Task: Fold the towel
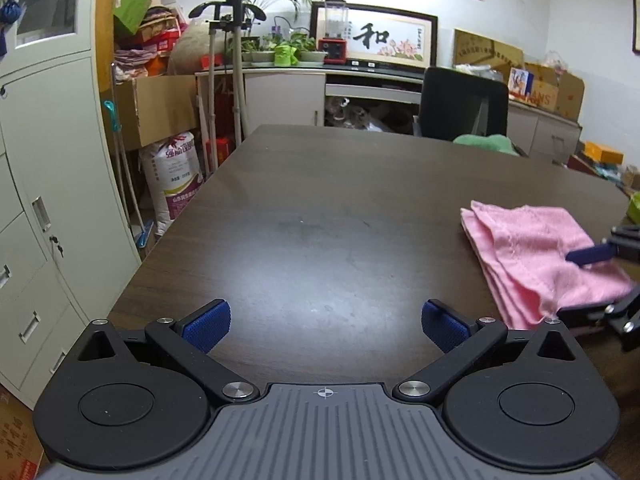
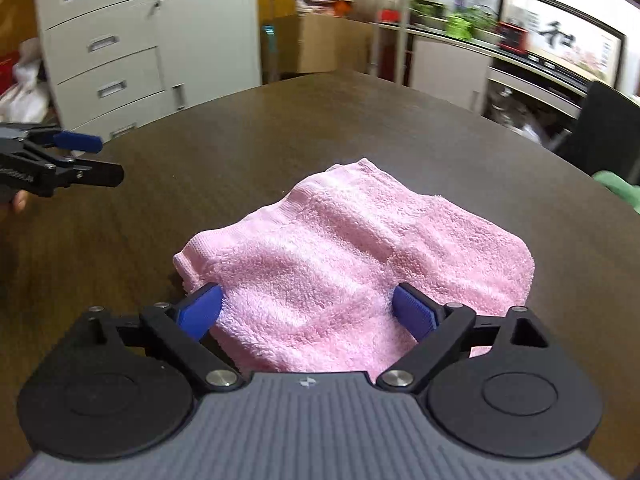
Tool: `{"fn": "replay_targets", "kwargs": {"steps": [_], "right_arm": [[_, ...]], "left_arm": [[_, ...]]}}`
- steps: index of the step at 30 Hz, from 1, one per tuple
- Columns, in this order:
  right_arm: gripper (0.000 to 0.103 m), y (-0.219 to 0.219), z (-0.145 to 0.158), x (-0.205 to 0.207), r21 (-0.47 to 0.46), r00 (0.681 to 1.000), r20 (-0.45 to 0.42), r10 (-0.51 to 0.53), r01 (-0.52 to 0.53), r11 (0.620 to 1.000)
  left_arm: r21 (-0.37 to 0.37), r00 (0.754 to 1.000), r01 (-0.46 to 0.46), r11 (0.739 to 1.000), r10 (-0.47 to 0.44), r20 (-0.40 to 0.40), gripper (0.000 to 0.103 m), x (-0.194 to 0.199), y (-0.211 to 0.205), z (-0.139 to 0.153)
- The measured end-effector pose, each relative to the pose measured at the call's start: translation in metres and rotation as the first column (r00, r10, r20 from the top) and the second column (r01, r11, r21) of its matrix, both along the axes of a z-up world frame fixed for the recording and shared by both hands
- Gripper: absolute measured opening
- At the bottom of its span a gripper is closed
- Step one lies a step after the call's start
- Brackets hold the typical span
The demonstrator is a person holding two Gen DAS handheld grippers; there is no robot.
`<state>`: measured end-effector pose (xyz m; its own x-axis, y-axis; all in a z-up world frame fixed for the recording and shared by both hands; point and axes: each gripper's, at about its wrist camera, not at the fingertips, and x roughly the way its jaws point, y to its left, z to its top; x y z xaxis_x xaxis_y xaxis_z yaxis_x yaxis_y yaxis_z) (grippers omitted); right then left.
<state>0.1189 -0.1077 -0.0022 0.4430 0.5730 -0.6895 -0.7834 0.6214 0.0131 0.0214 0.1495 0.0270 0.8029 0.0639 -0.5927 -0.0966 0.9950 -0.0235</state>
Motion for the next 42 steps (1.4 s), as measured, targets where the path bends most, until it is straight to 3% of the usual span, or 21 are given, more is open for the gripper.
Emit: {"fn": "replay_targets", "kwargs": {"steps": [5,8,9,11,14,18,24,29,32,37,42], "right_arm": [[0.094,-0.005,0.01,-0.013,0.013,0.999,0.029,0.019,-0.02,1.0],[0.096,-0.018,0.024,-0.033,0.126,0.996,0.063,-0.058,0.05,0.991],[0.096,-0.023,0.027,-0.042,0.155,0.989,0.077,-0.128,0.115,0.981],[0.096,-0.031,0.032,-0.061,0.215,0.959,0.098,-0.266,0.24,0.947],[0.099,-0.039,0.037,-0.094,0.266,0.884,0.145,-0.444,0.397,0.878],[0.099,-0.035,0.024,-0.128,0.244,0.82,0.209,-0.533,0.485,0.84],[0.1,-0.052,0.001,-0.143,0.21,0.773,0.168,-0.612,0.578,0.788],[0.101,-0.082,-0.013,-0.127,0.248,0.741,-0.011,-0.671,0.652,0.716],[0.101,-0.086,-0.02,-0.122,0.194,0.702,-0.035,-0.711,0.703,0.684],[0.102,-0.076,-0.027,-0.119,0.131,0.723,-0.021,-0.69,0.686,0.715],[0.102,-0.076,-0.028,-0.123,0.106,0.722,-0.018,-0.691,0.689,0.717]], "left_arm": [[-0.001,0.999,0.034,0.999,-0.034,0.02,0.103,-0.001,-0.005,-0.001],[-0.02,0.998,0.056,0.998,-0.056,0.026,0.103,-0.002,-0.008,-0.002],[-0.027,0.997,0.066,0.997,-0.065,0.03,0.103,-0.002,-0.011,-0.002],[-0.027,0.995,0.087,0.996,-0.086,0.041,0.103,-0.005,-0.021,-0.001],[-0.005,0.99,0.13,0.992,-0.129,0.054,0.103,-0.011,-0.044,-0.001],[0.02,0.983,0.18,0.983,-0.181,0.036,0.103,-0.019,-0.079,-0.004],[0.063,0.975,0.218,0.974,-0.22,0.035,0.103,-0.031,-0.112,-0.008],[0.006,0.988,0.155,0.988,-0.155,0.01,0.103,-0.025,-0.114,-0.008],[-0.002,0.993,0.115,0.993,-0.115,-0.009,0.103,-0.022,-0.115,-0.008],[0.024,0.996,0.077,0.997,-0.076,-0.043,0.103,-0.02,-0.124,-0.012],[0.033,0.995,0.056,0.998,-0.053,-0.087,0.103,-0.016,-0.131,-0.017]]}}
